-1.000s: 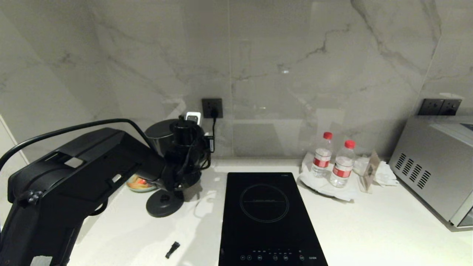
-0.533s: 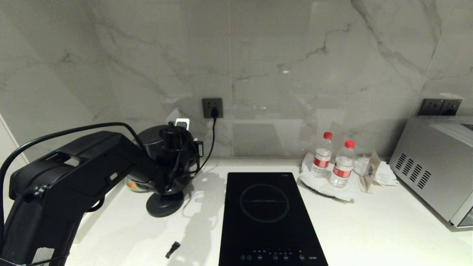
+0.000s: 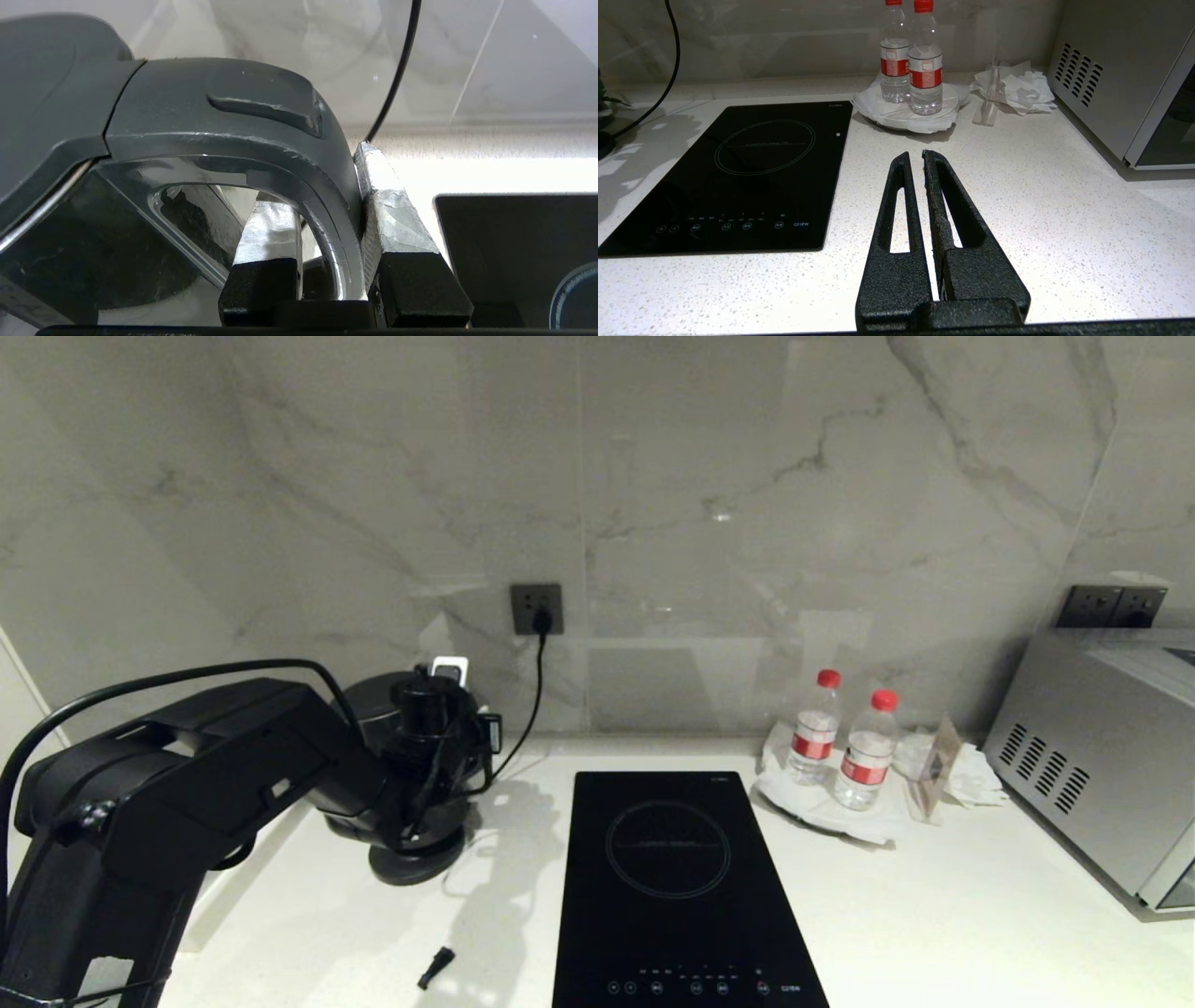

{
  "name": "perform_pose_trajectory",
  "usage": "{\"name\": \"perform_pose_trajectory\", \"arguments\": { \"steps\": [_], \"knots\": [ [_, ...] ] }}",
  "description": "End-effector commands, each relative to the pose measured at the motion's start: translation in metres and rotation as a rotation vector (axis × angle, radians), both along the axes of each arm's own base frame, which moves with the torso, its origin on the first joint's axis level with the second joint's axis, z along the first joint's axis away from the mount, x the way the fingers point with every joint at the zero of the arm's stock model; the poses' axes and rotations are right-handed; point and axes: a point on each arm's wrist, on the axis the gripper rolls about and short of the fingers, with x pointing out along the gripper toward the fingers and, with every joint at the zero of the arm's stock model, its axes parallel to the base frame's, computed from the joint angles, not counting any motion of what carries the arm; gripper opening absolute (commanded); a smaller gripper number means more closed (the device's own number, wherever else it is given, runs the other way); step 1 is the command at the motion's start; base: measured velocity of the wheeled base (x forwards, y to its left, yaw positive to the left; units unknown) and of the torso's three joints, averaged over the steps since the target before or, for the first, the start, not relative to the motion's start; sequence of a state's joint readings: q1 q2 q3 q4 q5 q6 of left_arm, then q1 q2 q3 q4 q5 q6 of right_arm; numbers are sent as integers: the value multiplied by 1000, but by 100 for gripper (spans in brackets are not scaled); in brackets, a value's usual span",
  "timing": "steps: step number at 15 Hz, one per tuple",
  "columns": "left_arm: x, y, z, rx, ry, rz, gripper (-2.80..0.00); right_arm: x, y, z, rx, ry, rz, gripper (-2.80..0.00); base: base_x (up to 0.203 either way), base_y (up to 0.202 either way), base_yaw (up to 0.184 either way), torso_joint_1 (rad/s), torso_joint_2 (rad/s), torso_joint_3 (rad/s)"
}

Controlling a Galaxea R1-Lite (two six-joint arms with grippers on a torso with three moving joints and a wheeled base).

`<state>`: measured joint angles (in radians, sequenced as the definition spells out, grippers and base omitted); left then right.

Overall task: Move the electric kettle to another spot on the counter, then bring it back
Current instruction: Place it on the power base

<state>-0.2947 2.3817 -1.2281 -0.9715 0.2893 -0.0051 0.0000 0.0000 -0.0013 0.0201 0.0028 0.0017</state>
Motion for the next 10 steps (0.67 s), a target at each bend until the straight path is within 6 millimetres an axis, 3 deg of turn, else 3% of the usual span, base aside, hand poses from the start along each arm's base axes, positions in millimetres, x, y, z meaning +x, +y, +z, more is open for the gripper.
{"name": "perform_pose_trajectory", "arguments": {
  "steps": [1, 10],
  "knots": [
    [-4, 2, 0, -1, -2, 5, -280, 0, 0, 0, 0, 0, 0, -280, 0, 0, 0, 0, 0, 0],
    [-9, 16, -15, 4, 21, 29, -280, 0, 0, 0, 0, 0, 0, -280, 0, 0, 0, 0, 0, 0]
  ]
}}
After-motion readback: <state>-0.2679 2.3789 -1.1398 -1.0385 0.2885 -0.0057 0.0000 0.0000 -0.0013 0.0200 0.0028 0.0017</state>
